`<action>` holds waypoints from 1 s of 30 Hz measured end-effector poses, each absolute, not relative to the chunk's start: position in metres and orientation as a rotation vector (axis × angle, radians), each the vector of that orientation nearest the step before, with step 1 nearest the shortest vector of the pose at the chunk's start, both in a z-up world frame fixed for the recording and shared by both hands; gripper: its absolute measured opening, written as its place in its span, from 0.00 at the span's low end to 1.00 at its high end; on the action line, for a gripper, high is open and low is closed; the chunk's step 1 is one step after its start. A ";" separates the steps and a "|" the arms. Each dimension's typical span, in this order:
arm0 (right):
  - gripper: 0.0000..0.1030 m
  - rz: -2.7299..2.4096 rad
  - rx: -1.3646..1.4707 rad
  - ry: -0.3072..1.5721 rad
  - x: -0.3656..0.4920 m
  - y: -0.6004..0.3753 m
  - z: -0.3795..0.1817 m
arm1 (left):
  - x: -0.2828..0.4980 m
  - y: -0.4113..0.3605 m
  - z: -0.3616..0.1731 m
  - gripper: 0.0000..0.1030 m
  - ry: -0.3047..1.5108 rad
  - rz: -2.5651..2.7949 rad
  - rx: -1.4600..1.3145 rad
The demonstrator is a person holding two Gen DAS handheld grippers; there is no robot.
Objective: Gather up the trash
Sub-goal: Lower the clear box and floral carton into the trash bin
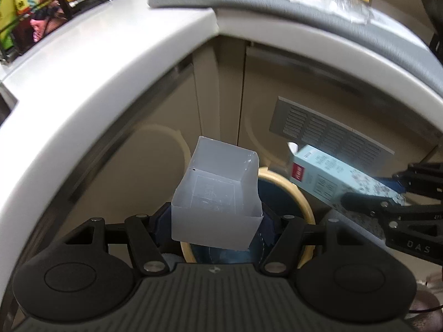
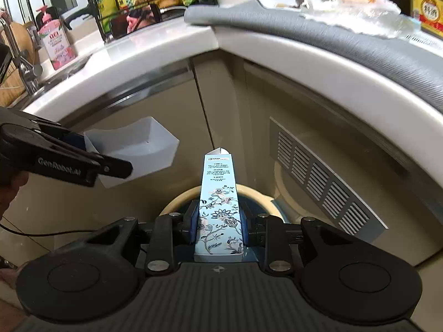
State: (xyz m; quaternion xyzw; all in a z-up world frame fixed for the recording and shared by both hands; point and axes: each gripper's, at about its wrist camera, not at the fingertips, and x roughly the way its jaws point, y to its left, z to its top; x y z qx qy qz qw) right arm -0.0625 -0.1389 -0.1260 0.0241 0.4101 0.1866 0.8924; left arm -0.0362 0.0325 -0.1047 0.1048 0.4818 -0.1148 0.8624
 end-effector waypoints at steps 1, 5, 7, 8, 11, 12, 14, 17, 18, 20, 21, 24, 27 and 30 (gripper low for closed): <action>0.30 0.388 0.051 0.861 -0.059 -0.138 -0.130 | -0.034 0.030 -0.109 0.67 1.019 -0.246 0.227; 0.30 0.391 0.051 0.912 -0.045 -0.134 -0.148 | -0.025 0.018 -0.127 0.67 1.060 -0.262 0.259; 0.30 0.388 0.049 0.938 -0.040 -0.132 -0.157 | -0.023 0.014 -0.135 0.67 1.078 -0.267 0.269; 0.30 0.388 0.052 0.952 -0.038 -0.132 -0.160 | -0.021 0.012 -0.138 0.67 1.086 -0.270 0.273; 0.30 0.390 0.052 0.982 -0.034 -0.131 -0.170 | -0.020 0.007 -0.145 0.67 1.098 -0.281 0.290; 0.30 0.388 0.052 0.992 -0.032 -0.131 -0.173 | -0.018 0.006 -0.148 0.67 1.103 -0.284 0.296; 0.30 0.383 0.054 1.015 -0.028 -0.131 -0.180 | -0.015 0.003 -0.154 0.67 1.117 -0.281 0.307; 0.30 0.369 0.061 1.055 -0.022 -0.131 -0.194 | -0.008 0.000 -0.165 0.67 1.143 -0.276 0.314; 0.30 0.368 0.063 1.066 -0.020 -0.131 -0.198 | -0.005 0.000 -0.167 0.67 1.151 -0.274 0.315; 0.30 0.363 0.067 1.085 -0.016 -0.129 -0.204 | 0.000 -0.001 -0.172 0.67 1.164 -0.269 0.319; 0.30 0.362 0.066 1.093 -0.014 -0.128 -0.206 | 0.002 -0.001 -0.174 0.67 1.172 -0.265 0.322; 0.30 0.357 0.062 1.111 -0.011 -0.126 -0.213 | 0.010 -0.002 -0.181 0.67 1.190 -0.262 0.326; 0.30 0.352 0.062 1.129 -0.007 -0.126 -0.218 | 0.013 0.000 -0.186 0.67 1.208 -0.259 0.326; 0.30 0.346 0.068 1.146 -0.005 -0.126 -0.224 | 0.016 -0.002 -0.189 0.67 1.218 -0.255 0.336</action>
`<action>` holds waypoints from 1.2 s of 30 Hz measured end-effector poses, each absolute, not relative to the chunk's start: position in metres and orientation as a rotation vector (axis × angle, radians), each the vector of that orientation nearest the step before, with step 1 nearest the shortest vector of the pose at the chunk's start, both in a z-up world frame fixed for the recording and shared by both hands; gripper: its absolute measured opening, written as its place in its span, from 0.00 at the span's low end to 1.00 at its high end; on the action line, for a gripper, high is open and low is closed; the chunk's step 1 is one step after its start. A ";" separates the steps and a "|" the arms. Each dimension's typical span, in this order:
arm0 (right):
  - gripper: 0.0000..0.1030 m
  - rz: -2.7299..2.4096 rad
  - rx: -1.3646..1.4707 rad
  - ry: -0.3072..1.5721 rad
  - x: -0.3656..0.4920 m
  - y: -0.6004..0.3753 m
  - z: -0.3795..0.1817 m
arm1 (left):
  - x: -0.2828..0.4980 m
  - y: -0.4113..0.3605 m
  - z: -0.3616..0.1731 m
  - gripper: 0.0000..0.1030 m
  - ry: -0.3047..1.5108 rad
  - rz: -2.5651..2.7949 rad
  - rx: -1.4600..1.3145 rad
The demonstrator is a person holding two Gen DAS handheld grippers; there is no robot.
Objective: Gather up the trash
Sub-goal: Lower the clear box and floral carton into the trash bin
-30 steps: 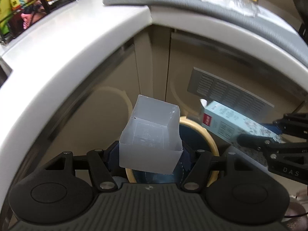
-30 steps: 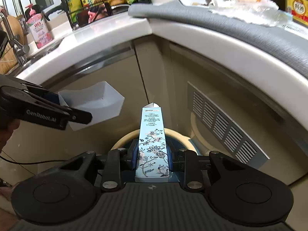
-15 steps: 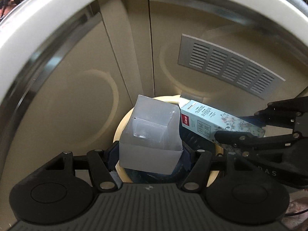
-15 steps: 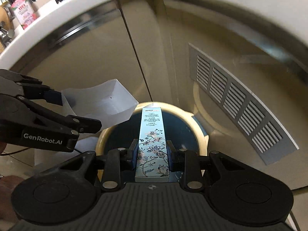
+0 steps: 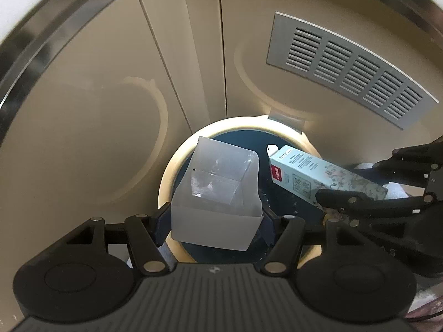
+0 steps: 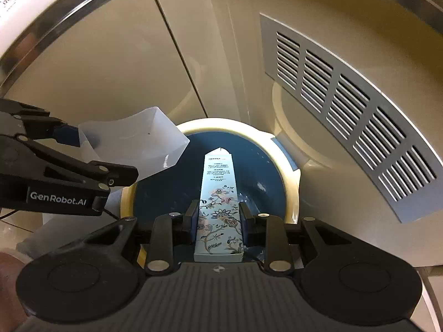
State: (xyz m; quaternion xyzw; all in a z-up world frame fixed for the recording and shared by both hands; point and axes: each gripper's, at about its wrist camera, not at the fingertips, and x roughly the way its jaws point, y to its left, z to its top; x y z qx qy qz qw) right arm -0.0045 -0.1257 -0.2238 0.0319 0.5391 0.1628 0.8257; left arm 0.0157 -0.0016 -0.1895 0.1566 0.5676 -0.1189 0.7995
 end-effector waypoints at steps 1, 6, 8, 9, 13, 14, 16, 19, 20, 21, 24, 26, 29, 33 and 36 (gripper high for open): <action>0.30 0.344 0.068 1.150 -0.004 -0.126 -0.225 | 0.017 -0.001 -0.191 0.67 1.220 -0.254 0.337; 0.30 0.334 0.059 1.172 -0.001 -0.123 -0.230 | 0.025 -0.001 -0.197 0.67 1.233 -0.243 0.338; 0.30 0.330 0.060 1.178 0.001 -0.124 -0.231 | 0.026 -0.002 -0.197 0.67 1.231 -0.238 0.342; 0.30 0.329 0.060 1.180 0.002 -0.123 -0.232 | 0.027 -0.003 -0.198 0.67 1.231 -0.236 0.344; 0.30 0.325 0.056 1.189 0.002 -0.123 -0.233 | 0.033 -0.004 -0.204 0.67 1.240 -0.236 0.348; 0.30 0.324 0.054 1.192 0.002 -0.123 -0.234 | 0.035 -0.005 -0.207 0.67 1.242 -0.236 0.352; 0.30 0.321 0.058 1.200 0.005 -0.123 -0.238 | 0.038 -0.007 -0.213 0.68 1.244 -0.237 0.363; 0.30 0.308 0.074 1.221 0.010 -0.122 -0.247 | 0.041 -0.012 -0.225 0.68 1.250 -0.226 0.398; 0.30 0.306 0.079 1.230 0.012 -0.122 -0.249 | 0.042 -0.012 -0.229 0.68 1.254 -0.220 0.408; 0.30 0.304 0.082 1.239 0.013 -0.122 -0.252 | 0.043 -0.013 -0.232 0.68 1.259 -0.213 0.417; 0.30 0.298 0.083 1.262 0.016 -0.121 -0.259 | 0.046 -0.011 -0.239 0.68 1.279 -0.201 0.431; 0.30 0.294 0.081 1.274 0.018 -0.121 -0.262 | 0.046 -0.010 -0.241 0.68 1.290 -0.204 0.428; 0.30 0.288 0.076 1.278 0.020 -0.121 -0.265 | 0.046 -0.008 -0.242 0.68 1.295 -0.209 0.422; 0.30 0.283 0.076 1.279 0.021 -0.122 -0.265 | 0.050 -0.010 -0.249 0.68 1.298 -0.206 0.428; 0.30 0.282 0.074 1.284 0.024 -0.122 -0.268 | 0.051 -0.012 -0.254 0.68 1.300 -0.203 0.438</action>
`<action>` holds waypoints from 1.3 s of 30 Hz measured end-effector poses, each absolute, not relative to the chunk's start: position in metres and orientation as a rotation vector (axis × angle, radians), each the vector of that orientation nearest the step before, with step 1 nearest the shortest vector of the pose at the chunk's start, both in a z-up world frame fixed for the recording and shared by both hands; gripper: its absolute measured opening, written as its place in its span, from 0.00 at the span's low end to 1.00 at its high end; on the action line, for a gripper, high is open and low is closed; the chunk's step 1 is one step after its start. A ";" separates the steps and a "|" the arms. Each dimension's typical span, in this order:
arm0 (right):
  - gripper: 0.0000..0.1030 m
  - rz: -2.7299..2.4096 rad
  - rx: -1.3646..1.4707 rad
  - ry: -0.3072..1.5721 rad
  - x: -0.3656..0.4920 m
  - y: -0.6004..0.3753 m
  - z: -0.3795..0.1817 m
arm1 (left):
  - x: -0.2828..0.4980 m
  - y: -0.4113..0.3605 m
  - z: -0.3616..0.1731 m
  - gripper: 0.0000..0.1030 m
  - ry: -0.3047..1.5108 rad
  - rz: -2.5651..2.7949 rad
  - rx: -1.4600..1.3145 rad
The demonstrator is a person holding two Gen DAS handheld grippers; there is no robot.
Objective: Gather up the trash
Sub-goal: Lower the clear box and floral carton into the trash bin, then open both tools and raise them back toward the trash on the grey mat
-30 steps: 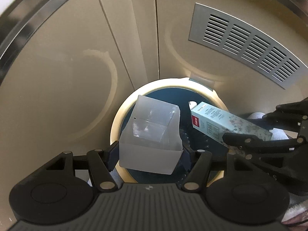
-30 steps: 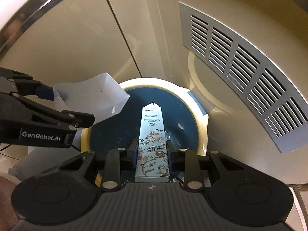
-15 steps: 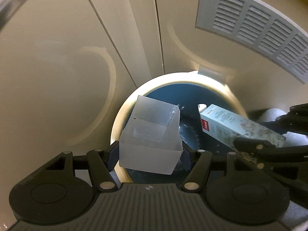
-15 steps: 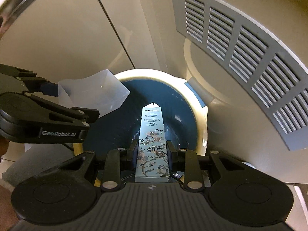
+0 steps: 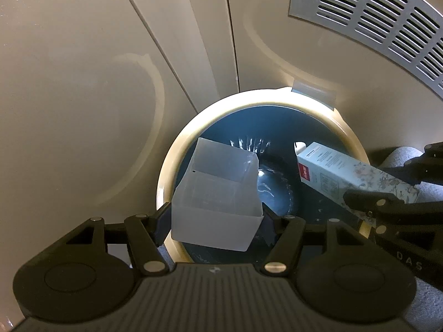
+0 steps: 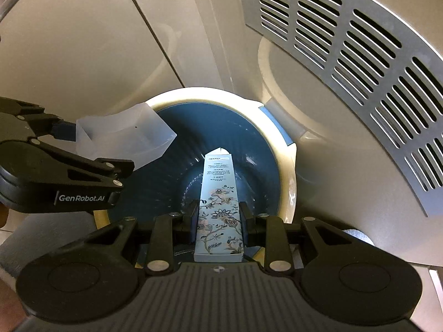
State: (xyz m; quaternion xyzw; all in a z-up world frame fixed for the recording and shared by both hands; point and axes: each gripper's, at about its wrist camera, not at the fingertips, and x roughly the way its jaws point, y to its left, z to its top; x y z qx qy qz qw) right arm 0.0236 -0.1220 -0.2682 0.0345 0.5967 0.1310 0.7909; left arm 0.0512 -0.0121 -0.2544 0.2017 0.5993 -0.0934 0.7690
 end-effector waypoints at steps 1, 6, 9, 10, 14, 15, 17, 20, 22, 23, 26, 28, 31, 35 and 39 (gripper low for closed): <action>0.30 0.281 0.072 1.287 0.024 -0.122 -0.269 | 0.052 -0.013 -0.256 0.68 1.301 -0.202 0.441; 0.30 0.271 0.062 1.306 0.027 -0.120 -0.274 | 0.053 -0.014 -0.258 0.79 1.308 -0.206 0.445; 0.45 0.236 0.057 1.309 0.029 -0.121 -0.275 | 0.054 -0.014 -0.257 0.98 1.293 -0.197 0.449; 0.55 0.216 0.061 1.318 0.029 -0.122 -0.276 | 0.054 -0.012 -0.258 0.98 1.293 -0.195 0.452; 0.66 0.187 0.134 1.329 0.029 -0.135 -0.273 | 0.055 -0.008 -0.254 0.98 1.324 -0.226 0.441; 0.66 0.185 0.144 1.325 0.028 -0.137 -0.270 | 0.053 -0.007 -0.250 0.98 1.317 -0.234 0.445; 0.66 0.187 0.144 1.315 0.025 -0.140 -0.262 | 0.047 -0.008 -0.240 0.98 1.285 -0.245 0.469; 0.67 0.209 0.147 1.273 0.018 -0.142 -0.240 | 0.034 -0.006 -0.219 0.98 1.227 -0.261 0.499; 0.67 0.236 0.141 1.222 0.009 -0.142 -0.218 | 0.024 -0.002 -0.201 0.98 1.183 -0.265 0.493; 0.69 0.252 0.131 1.187 0.003 -0.142 -0.207 | 0.018 0.002 -0.190 0.99 1.161 -0.265 0.482; 0.78 0.286 0.084 1.062 -0.019 -0.140 -0.166 | -0.002 0.012 -0.158 1.00 1.088 -0.254 0.448; 0.86 0.297 0.059 0.972 -0.035 -0.139 -0.140 | -0.017 0.018 -0.136 1.00 1.038 -0.242 0.435; 0.96 0.311 0.051 0.851 -0.060 -0.139 -0.104 | -0.038 0.026 -0.109 1.00 0.973 -0.235 0.404; 1.00 0.340 0.059 0.749 -0.088 -0.141 -0.074 | -0.060 0.033 -0.081 1.00 0.903 -0.213 0.377; 1.00 0.362 0.061 0.721 -0.107 -0.137 -0.060 | -0.079 0.036 -0.062 1.00 0.856 -0.196 0.365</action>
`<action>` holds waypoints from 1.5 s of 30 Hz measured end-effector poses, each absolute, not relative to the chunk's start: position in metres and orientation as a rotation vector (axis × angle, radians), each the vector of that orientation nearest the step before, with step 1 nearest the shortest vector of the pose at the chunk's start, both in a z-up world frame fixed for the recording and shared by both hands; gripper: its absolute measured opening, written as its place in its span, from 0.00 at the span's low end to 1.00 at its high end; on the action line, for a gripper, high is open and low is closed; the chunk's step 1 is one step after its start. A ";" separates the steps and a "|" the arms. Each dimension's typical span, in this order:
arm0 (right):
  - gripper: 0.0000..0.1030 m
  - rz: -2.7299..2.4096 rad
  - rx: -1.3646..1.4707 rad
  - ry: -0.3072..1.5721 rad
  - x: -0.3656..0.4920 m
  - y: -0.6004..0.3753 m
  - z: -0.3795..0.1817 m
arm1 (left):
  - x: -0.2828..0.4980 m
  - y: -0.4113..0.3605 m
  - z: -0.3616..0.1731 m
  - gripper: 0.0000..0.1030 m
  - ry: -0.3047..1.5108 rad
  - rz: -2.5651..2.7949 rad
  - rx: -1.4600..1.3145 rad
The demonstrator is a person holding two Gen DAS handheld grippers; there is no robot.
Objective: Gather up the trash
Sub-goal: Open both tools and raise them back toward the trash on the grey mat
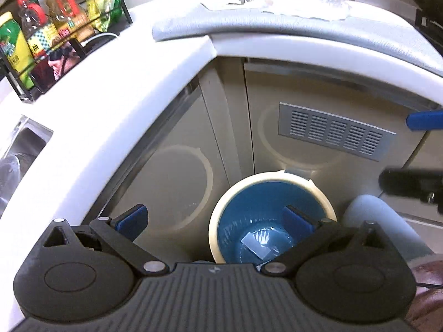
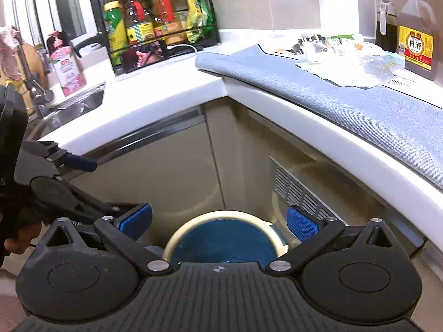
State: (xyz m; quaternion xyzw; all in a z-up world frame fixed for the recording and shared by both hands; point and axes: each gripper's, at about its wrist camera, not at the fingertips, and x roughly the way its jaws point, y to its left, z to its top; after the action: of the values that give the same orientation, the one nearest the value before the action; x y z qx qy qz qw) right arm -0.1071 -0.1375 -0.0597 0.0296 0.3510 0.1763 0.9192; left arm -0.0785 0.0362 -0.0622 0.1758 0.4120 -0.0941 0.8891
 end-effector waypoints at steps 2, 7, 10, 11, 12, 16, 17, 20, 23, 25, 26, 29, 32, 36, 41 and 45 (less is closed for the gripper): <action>1.00 0.368 0.057 0.711 -0.115 -0.135 -0.058 | -0.082 0.036 -0.058 1.00 0.848 -0.191 0.362; 1.00 0.322 0.057 0.610 -0.134 -0.132 -0.043 | -0.093 0.038 -0.052 1.00 0.818 -0.181 0.365; 1.00 0.280 0.063 0.521 -0.145 -0.133 -0.035 | -0.099 0.038 -0.044 1.00 0.790 -0.176 0.365; 1.00 0.265 0.061 0.504 -0.147 -0.133 -0.034 | -0.100 0.038 -0.041 1.00 0.782 -0.175 0.362; 1.00 0.254 0.060 0.495 -0.149 -0.133 -0.033 | -0.101 0.037 -0.038 1.00 0.774 -0.176 0.358; 1.00 0.274 0.085 0.501 -0.142 -0.136 -0.032 | -0.102 0.034 -0.026 1.00 0.750 -0.178 0.340; 1.00 0.272 0.090 0.505 -0.142 -0.137 -0.032 | -0.101 0.033 -0.022 1.00 0.741 -0.181 0.334; 1.00 0.274 0.102 0.532 -0.136 -0.140 -0.028 | -0.097 0.031 -0.009 1.00 0.715 -0.191 0.317; 1.00 0.239 0.107 0.536 -0.128 -0.145 -0.022 | -0.089 0.027 0.003 1.00 0.685 -0.192 0.316; 1.00 0.212 0.111 0.533 -0.117 -0.153 -0.017 | -0.080 0.024 0.011 1.00 0.666 -0.183 0.314; 1.00 0.198 0.118 0.535 -0.109 -0.157 -0.014 | -0.075 0.023 0.016 1.00 0.657 -0.175 0.309; 1.00 0.144 0.151 0.544 -0.083 -0.172 -0.006 | -0.059 0.022 0.027 1.00 0.643 -0.149 0.283; 1.00 0.082 0.179 0.521 -0.055 -0.188 0.001 | -0.045 0.024 0.034 1.00 0.640 -0.130 0.246; 1.00 -0.008 0.196 0.492 -0.014 -0.211 0.002 | -0.030 0.029 0.032 1.00 0.675 -0.102 0.205; 1.00 -0.117 0.214 0.527 0.044 -0.242 -0.006 | -0.021 0.033 0.028 1.00 0.698 -0.095 0.182; 1.00 -0.172 0.210 0.535 0.086 -0.261 -0.013 | -0.015 0.031 0.030 1.00 0.697 -0.106 0.184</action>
State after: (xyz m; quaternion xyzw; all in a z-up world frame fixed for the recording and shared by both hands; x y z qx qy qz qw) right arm 0.0857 -0.2608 -0.0132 0.1034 0.2637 -0.0845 0.9553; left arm -0.0147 0.0307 0.0298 0.0900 0.3410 -0.0517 0.9343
